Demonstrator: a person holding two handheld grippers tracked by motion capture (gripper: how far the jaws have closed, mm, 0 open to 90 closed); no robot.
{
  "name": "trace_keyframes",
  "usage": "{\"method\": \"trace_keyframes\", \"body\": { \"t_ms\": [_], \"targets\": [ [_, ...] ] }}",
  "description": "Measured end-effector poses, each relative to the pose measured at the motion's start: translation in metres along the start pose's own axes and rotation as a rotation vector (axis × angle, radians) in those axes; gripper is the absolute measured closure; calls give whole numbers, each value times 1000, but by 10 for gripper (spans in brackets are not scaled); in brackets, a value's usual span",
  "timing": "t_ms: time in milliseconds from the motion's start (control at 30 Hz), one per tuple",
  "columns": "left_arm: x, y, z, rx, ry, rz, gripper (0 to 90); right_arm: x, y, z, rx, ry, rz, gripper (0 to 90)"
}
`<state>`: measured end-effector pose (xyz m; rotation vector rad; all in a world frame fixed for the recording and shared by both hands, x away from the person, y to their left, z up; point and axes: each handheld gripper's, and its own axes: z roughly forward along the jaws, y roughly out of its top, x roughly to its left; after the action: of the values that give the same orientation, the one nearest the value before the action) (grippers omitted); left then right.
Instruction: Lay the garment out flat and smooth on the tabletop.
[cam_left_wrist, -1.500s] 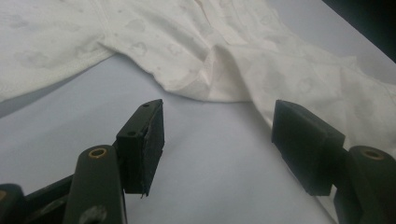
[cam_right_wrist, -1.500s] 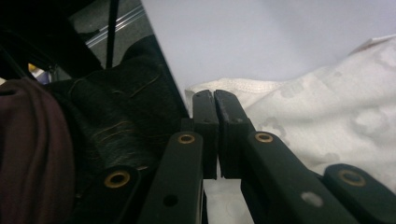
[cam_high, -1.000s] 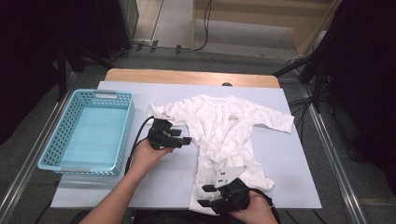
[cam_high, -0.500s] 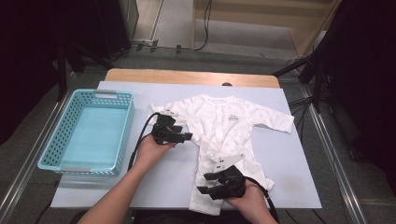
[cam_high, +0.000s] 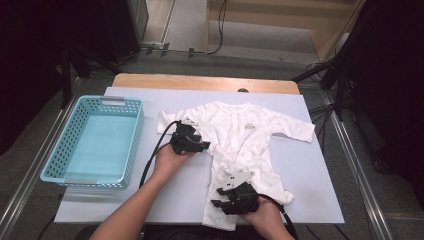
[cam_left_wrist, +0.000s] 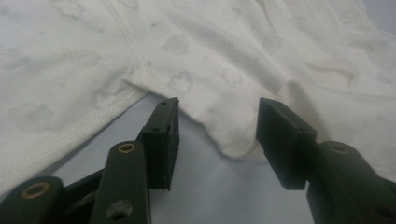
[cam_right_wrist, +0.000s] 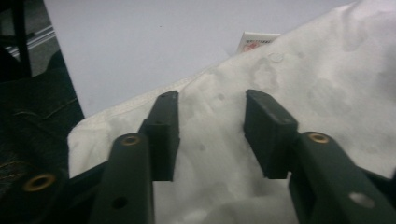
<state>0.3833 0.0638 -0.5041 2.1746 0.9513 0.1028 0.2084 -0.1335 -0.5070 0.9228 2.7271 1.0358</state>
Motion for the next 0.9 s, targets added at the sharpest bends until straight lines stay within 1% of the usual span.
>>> {"method": "trace_keyframes", "body": {
  "t_ms": [67, 100, 133, 167, 200, 233, 267, 300, 333, 400, 433, 467, 500, 533, 567, 600, 633, 700, 767, 800, 900],
  "targets": [
    [-2, -2, 0, -11, 27, 9, 566, 2, -1, 0, 0, -32, -7, 676],
    [-4, -3, 1, -21, 48, 11, 601, 2, 0, 0, 1, -41, 0, 701],
    [-6, -4, 2, -25, 64, 8, 642, 2, 0, 0, 6, -39, 22, 732],
    [-7, -4, 2, -25, 68, 12, 668, 2, 1, 1, 7, -32, 35, 767],
    [-8, -4, 2, -26, 80, 18, 692, 2, 1, 0, 12, -28, 47, 821],
    [-8, -4, 3, -26, 85, 22, 712, 1, 2, 0, 24, -7, 59, 867],
    [-8, -4, 3, -24, 84, 18, 729, 2, 2, 1, 28, -3, 71, 869],
    [-7, -4, 3, -27, 82, 12, 756, 2, 3, 1, 32, -6, 60, 871],
    [-6, -4, 3, -30, 80, 5, 784, 3, 3, 0, 39, -5, 68, 872],
    [-3, -4, 4, -33, 56, -13, 831, -2, 3, 1, 27, 20, 88, 873],
    [-3, -5, 5, -39, 43, -20, 863, -3, 3, 1, 31, 30, 99, 873],
    [-5, -4, 6, -42, 44, -22, 887, -5, 3, 0, 37, 46, 109, 874],
    [-7, -4, 7, -41, 50, -19, 889, -6, 3, 0, 43, 68, 123, 874],
    [-7, -4, 7, -38, 52, -12, 891, -7, 4, 0, 48, 79, 127, 875],
    [-7, -3, 7, -39, 54, -22, 895, -7, 4, -1, 56, 90, 126, 876],
    [-7, -3, 7, -35, 48, -30, 897, -6, 5, 0, 65, 104, 131, 876],
    [-5, -3, 7, -40, 41, -51, 898, -5, 5, 0, 68, 114, 125, 876],
    [-4, -3, 6, -40, 28, -70, 900, 1, 7, 0, 74, 128, 113, 876],
    [-3, -2, 5, -31, 24, -75, 900, 7, 10, 0, 66, 144, 87, 876],
    [-3, -2, 5, -30, 20, -79, 900, 10, 11, -1, 65, 150, 88, 876],
    [-2, 0, 1, -41, 7, -97, 900, 16, 14, -3, 47, 171, 67, 876]
  ]
}}
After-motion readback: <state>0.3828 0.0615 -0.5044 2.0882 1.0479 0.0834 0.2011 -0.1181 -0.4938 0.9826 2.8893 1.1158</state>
